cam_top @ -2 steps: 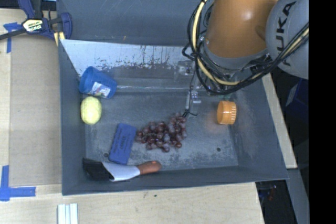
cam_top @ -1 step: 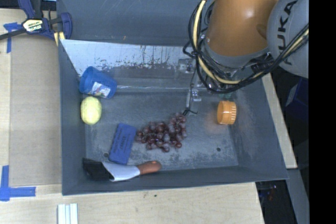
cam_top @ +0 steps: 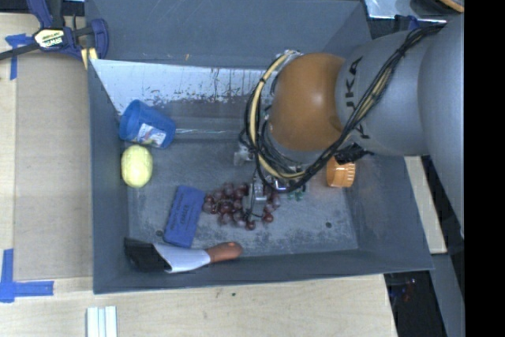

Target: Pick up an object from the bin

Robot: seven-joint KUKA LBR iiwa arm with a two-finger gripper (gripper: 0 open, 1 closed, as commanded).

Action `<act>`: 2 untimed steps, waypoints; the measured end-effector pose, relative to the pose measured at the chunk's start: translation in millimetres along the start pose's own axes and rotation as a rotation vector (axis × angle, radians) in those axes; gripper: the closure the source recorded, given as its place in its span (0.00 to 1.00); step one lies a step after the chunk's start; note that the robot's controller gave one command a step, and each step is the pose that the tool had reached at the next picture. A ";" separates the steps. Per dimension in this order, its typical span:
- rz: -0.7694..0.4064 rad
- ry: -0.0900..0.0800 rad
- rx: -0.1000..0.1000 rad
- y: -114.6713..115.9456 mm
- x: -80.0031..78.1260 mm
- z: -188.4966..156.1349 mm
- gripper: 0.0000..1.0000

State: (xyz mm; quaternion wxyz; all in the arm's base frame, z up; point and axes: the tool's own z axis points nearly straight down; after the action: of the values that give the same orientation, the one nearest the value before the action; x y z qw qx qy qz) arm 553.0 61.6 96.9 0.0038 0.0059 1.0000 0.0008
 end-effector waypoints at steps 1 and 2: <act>-0.038 -0.015 0.000 9.5 8.5 -65.9 0.00; 0.246 0.002 -0.002 7.8 -9.7 -3.2 0.00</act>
Offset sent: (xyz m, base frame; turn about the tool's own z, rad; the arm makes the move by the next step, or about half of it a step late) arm 0.0093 0.0076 0.0031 0.2476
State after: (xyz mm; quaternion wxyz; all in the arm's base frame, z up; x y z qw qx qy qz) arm 562.7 69.3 100.2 0.0027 0.1287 0.9917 0.0021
